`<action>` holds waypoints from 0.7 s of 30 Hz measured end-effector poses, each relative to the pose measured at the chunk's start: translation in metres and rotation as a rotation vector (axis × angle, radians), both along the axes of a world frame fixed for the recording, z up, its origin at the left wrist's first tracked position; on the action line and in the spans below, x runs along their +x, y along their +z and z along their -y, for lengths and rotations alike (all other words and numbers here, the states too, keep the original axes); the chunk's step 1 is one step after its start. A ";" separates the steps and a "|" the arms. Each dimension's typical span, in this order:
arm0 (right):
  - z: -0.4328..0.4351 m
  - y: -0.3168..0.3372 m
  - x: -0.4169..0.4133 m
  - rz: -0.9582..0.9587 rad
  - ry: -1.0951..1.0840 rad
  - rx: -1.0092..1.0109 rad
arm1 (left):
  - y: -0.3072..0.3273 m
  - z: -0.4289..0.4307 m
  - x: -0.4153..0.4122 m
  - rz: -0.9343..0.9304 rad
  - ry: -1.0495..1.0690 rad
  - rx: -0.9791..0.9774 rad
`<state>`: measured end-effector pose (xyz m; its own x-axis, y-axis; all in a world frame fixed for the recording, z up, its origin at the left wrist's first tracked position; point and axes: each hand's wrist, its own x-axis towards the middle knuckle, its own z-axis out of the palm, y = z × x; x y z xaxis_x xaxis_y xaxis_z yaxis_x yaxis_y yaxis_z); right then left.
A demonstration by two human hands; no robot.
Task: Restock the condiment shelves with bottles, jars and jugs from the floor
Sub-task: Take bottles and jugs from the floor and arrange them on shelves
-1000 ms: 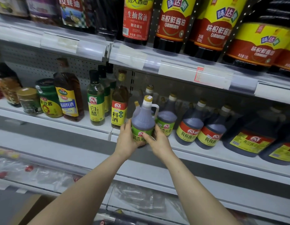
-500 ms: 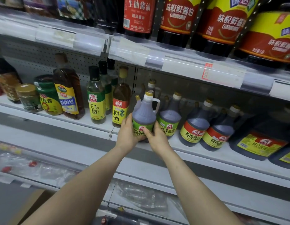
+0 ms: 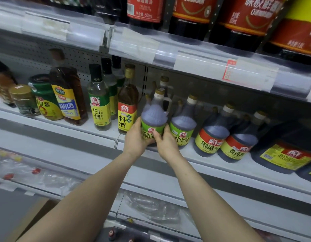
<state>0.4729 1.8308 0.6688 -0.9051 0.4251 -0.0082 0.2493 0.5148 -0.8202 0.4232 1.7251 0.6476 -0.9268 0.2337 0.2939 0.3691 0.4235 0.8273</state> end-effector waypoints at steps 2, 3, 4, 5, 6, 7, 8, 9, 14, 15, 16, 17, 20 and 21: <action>-0.001 -0.002 -0.003 0.011 -0.006 0.014 | -0.002 -0.002 -0.001 -0.001 0.006 0.005; -0.002 -0.003 -0.005 0.012 -0.010 0.019 | -0.003 -0.003 -0.002 0.005 0.009 0.006; -0.002 -0.004 -0.006 0.012 -0.014 0.023 | -0.003 -0.005 -0.002 0.013 0.015 0.004; -0.001 -0.004 -0.007 0.011 -0.020 0.028 | -0.004 -0.006 -0.003 0.021 0.022 -0.002; -0.001 -0.004 -0.008 0.011 -0.024 0.030 | -0.003 -0.007 -0.003 0.027 0.030 -0.010; -0.001 -0.004 -0.007 0.010 -0.027 0.028 | -0.004 -0.007 -0.002 0.032 0.039 -0.017; 0.000 -0.004 -0.007 0.008 -0.026 0.023 | -0.005 -0.007 -0.001 0.038 0.045 -0.022; 0.000 -0.004 -0.005 0.007 -0.021 0.018 | -0.006 -0.006 0.001 0.044 0.046 -0.027; 0.003 -0.012 0.014 0.038 0.028 0.002 | -0.017 0.003 0.020 0.094 0.022 -0.055; 0.004 -0.013 0.019 0.033 0.040 0.002 | -0.018 0.004 0.025 0.089 0.023 -0.047; 0.006 -0.014 0.025 0.030 0.047 -0.002 | -0.019 0.007 0.031 0.077 0.025 -0.048; 0.008 -0.015 0.032 0.032 0.052 -0.008 | -0.019 0.009 0.036 0.061 0.025 -0.051; 0.016 -0.016 0.052 0.054 0.049 -0.026 | -0.020 0.019 0.053 0.064 0.009 -0.067; 0.019 -0.017 0.059 0.060 0.041 -0.034 | -0.020 0.024 0.059 0.079 0.002 -0.068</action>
